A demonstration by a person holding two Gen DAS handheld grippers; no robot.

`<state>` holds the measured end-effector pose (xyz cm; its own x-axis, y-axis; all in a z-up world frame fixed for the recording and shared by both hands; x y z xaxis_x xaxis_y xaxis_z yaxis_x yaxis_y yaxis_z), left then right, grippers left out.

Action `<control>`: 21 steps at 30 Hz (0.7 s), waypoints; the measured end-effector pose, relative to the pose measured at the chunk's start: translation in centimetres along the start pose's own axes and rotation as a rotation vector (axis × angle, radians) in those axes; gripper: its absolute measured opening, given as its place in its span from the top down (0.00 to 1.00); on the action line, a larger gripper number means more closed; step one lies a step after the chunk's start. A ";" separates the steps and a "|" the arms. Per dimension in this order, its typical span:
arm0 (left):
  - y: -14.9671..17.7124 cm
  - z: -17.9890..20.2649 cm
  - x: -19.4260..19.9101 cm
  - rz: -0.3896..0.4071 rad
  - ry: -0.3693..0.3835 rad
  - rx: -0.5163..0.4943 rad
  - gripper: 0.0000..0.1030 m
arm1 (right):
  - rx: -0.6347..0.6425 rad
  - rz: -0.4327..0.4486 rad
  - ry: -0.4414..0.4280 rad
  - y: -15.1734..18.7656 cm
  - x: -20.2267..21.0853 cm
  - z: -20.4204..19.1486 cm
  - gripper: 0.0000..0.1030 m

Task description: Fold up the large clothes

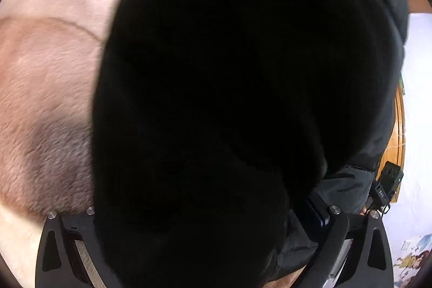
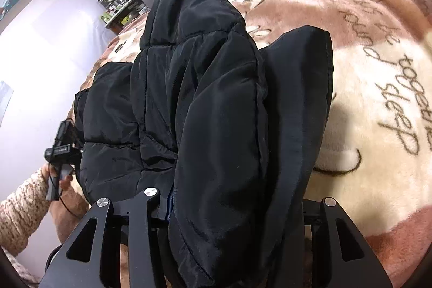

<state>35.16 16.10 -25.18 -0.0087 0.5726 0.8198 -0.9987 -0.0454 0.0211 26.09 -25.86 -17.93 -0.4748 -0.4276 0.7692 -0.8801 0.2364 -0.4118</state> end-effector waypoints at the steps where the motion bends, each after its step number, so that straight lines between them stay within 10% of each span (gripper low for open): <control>1: -0.1 0.2 -0.2 -0.005 0.010 -0.004 0.00 | -0.002 -0.002 0.001 0.0 0.0 -0.1 0.56; 4: -0.1 0.6 -0.5 -0.021 0.049 0.013 0.04 | -0.004 -0.005 0.007 -0.2 -0.3 0.0 0.55; 9: -0.1 2.8 -0.5 -0.014 0.129 -0.006 0.53 | -0.033 0.009 0.009 0.2 -0.4 0.6 0.55; 21: -0.3 6.8 4.1 0.113 0.137 -0.111 0.68 | -0.023 0.068 0.015 0.1 1.1 -0.8 0.62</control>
<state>35.73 12.88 -17.99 -0.1200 0.6755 0.7275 -0.9903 -0.0296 -0.1358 25.48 -25.62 -16.72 -0.5332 -0.3967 0.7472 -0.8453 0.2846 -0.4521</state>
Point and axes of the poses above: each gripper's, at about its wrist camera, not at the fingertips, and x roughly against the way its jaws point, z to its right, y to its underside, the point moved 10 cm from there along -x, roughly the way its jaws point, and after that the axes turned 1 degree about x, right-handed, at the moved point
